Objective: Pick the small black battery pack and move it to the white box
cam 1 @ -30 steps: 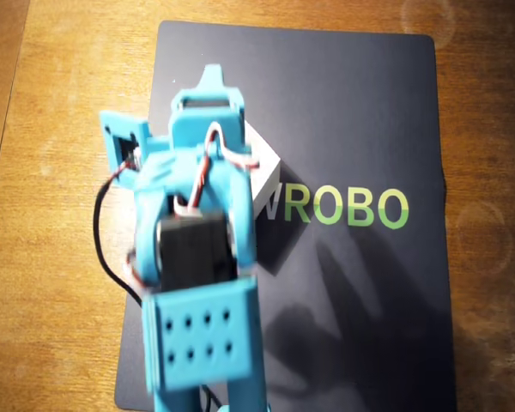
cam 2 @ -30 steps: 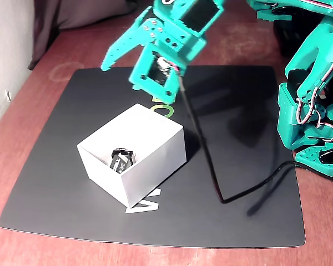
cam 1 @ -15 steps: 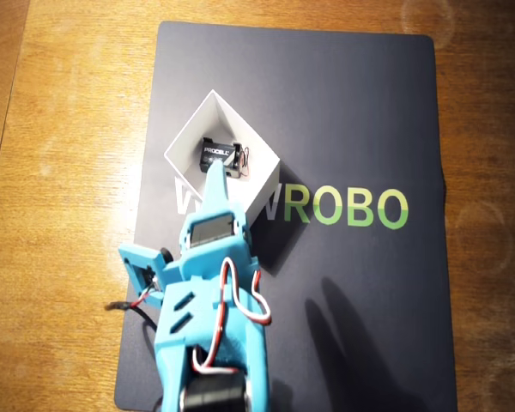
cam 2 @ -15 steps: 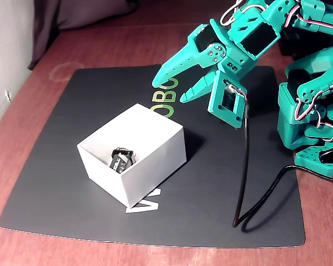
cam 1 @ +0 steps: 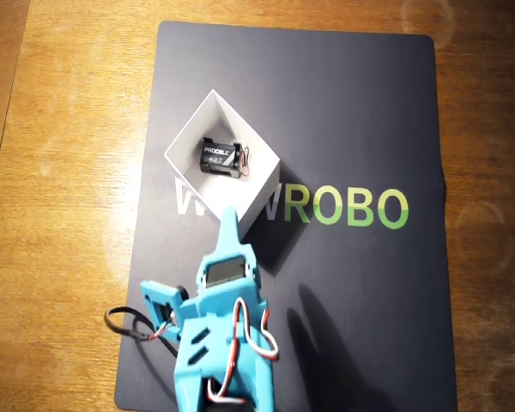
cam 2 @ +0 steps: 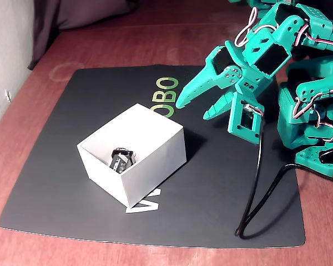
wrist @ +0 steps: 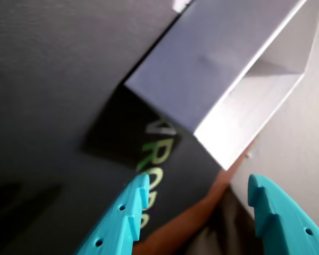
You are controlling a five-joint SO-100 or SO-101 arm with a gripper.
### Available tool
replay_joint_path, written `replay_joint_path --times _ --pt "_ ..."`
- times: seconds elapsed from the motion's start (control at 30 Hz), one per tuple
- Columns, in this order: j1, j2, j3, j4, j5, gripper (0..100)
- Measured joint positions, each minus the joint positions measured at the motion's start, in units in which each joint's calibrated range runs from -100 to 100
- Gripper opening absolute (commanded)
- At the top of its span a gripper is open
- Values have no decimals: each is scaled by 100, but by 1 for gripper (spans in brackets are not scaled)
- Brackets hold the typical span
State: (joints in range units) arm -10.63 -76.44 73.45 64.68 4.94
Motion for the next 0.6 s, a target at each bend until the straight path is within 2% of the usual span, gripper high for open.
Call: replay_joint_path --times 0.4,0.53,0.6 --pt "12 -1119 909 323 -5 21" --pt "12 -1271 1018 419 -11 10" --pt "12 -1288 1027 593 -11 11"
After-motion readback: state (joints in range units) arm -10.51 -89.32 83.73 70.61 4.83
